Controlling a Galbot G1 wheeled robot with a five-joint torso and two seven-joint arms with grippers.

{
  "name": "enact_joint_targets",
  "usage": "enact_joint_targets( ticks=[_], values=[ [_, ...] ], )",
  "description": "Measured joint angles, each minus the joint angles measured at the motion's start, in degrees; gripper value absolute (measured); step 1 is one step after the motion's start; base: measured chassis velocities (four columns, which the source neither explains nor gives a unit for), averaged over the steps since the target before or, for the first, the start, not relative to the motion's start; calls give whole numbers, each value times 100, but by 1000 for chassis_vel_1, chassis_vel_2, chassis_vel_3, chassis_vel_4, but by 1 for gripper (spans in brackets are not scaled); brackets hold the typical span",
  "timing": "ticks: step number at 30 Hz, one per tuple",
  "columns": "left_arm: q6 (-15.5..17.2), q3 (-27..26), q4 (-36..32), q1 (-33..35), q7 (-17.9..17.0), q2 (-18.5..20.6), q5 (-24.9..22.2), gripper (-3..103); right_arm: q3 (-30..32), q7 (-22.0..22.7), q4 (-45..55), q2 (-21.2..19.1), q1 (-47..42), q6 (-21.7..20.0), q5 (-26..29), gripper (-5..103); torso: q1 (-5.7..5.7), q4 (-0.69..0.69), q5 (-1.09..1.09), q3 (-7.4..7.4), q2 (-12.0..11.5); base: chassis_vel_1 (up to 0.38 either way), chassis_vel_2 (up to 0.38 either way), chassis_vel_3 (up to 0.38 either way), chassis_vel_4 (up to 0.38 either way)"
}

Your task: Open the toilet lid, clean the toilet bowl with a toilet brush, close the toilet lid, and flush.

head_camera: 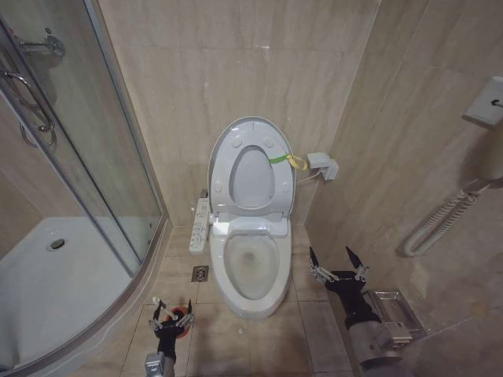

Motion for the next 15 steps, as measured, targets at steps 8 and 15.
enact_joint_targets(
  ticks=[8, 15],
  values=[
    [353, -472, -1436, 760, 63, 9, 78, 100, -1, 0, 0, 0, 0, 0, 1, 100, 0, 1, 0, 0, 0, 0, 0, 0, 0],
    [704, -989, -2283, 1175, 246, 36, 43, 100, 0, 0, 0, 0, 0, 0, 0, 100, 0, 1, 0, 0, 0, 0, 0, 0, 0]
  ],
)
